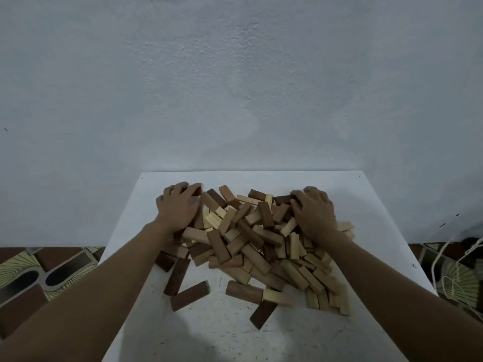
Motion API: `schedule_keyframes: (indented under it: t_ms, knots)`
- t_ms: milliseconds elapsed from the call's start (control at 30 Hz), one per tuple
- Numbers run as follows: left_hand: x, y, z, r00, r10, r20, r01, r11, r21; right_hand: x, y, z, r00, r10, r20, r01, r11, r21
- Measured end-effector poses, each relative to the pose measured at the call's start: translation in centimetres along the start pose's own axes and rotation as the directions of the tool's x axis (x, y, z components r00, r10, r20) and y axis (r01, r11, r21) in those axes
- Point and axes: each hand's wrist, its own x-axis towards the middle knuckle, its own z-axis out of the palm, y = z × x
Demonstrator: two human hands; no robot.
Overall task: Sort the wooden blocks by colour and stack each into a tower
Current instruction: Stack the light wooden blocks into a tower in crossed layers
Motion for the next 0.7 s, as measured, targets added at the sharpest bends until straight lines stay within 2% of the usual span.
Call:
schedule_keyframes:
  t_ms: [100,167,267,333,400,533,600,700]
  knots:
    - [-1.1,0.6,1.4,0.987,0.043,-0.153,-0.068,0.985,-0.160,0.0,-0.8,0.4,0.996,-0.047,-0.071,0.050,0.998,0.048]
    - [-1.3,0.5,2.0,0.977,0.079,-0.198,-0.128,0.961,-0.245,0.2,-1.0,0.3,0.995,-0.049,-0.085,0.058,0.992,0.114]
    - [-1.8,1.6,0.8,0.952,0.070,-0.297,-0.186,0.905,-0.383,-0.1,-2.0,-0.7,0.985,0.017,-0.172,0.040,0.944,0.327]
    - [-2.9,3.3,-0.5,0.930,0.077,-0.360,-0.242,0.864,-0.441,-1.0,-3.5,-1.8,0.975,-0.010,-0.222,0.118,0.870,0.479]
    - [-4.2,5.2,-1.5,0.925,0.173,-0.338,-0.326,0.819,-0.472,-2.5,-5.5,-2.6,0.968,-0.125,-0.218,0.225,0.819,0.527]
    - [-6.5,6.7,-0.6,0.908,0.362,-0.210,-0.417,0.826,-0.379,-4.8,-7.6,-1.5,0.903,-0.411,-0.127,0.430,0.869,0.245]
    - [-7.2,6.0,-0.3,0.921,0.362,-0.143,-0.389,0.844,-0.369,-5.5,-7.7,-1.1,0.904,-0.415,-0.099,0.426,0.867,0.258]
    - [-9.1,4.3,-1.0,0.945,0.314,-0.088,-0.322,0.854,-0.409,-7.2,-6.7,-1.9,0.929,-0.324,-0.180,0.370,0.846,0.385]
